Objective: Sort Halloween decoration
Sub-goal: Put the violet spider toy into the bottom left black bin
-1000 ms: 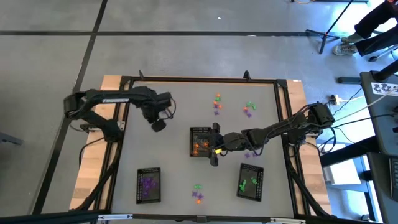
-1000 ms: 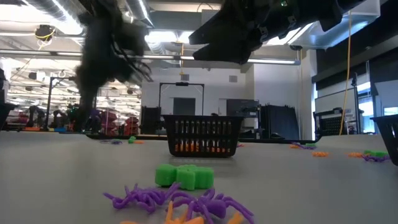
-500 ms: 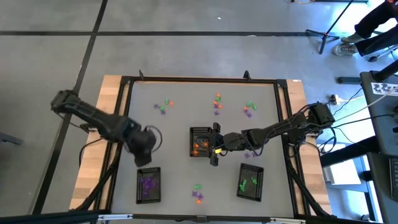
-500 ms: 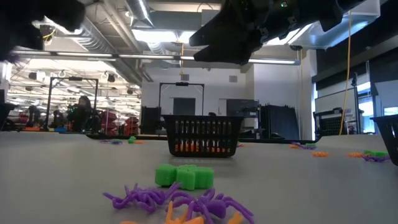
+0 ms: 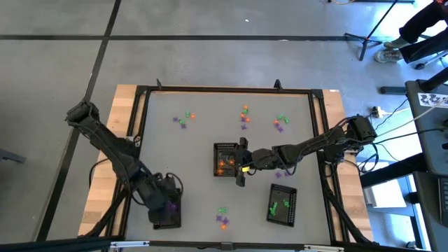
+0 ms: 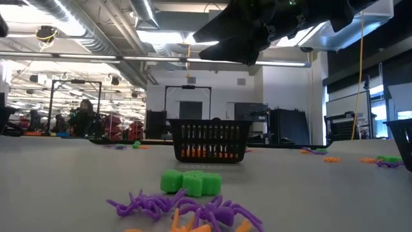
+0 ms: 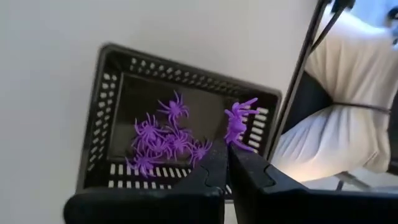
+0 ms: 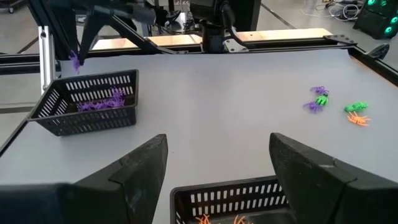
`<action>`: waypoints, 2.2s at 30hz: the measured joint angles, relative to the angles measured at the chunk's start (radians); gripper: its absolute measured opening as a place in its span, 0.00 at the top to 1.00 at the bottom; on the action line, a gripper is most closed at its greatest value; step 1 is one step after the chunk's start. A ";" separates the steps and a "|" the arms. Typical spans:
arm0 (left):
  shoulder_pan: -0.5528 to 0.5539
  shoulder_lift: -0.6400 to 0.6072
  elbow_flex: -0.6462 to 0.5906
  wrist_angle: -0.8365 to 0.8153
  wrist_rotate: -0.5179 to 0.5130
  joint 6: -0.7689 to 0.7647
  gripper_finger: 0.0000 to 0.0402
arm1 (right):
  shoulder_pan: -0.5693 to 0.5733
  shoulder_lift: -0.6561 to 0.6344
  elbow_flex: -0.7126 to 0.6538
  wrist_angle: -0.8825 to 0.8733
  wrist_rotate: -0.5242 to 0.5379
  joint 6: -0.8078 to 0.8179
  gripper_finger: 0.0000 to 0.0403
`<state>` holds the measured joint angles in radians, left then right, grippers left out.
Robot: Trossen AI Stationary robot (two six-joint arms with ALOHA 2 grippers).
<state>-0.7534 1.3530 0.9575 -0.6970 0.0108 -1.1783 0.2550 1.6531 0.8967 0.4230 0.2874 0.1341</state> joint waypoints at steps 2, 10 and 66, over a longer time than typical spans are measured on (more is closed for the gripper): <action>-0.007 0.024 0.000 0.003 0.006 -0.001 1.00 | 0.000 0.000 0.000 0.002 0.000 0.000 0.30; -0.019 0.135 0.000 0.000 0.139 0.036 0.86 | 0.000 0.000 0.000 0.002 0.000 0.000 0.30; 1.526 0.154 -0.255 0.167 -0.107 0.900 0.65 | -0.021 0.000 0.000 0.154 0.018 -0.107 0.30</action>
<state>0.7731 1.5074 0.7024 -0.5301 -0.0961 -0.2780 0.2337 1.6531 0.8967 0.5766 0.3050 0.0273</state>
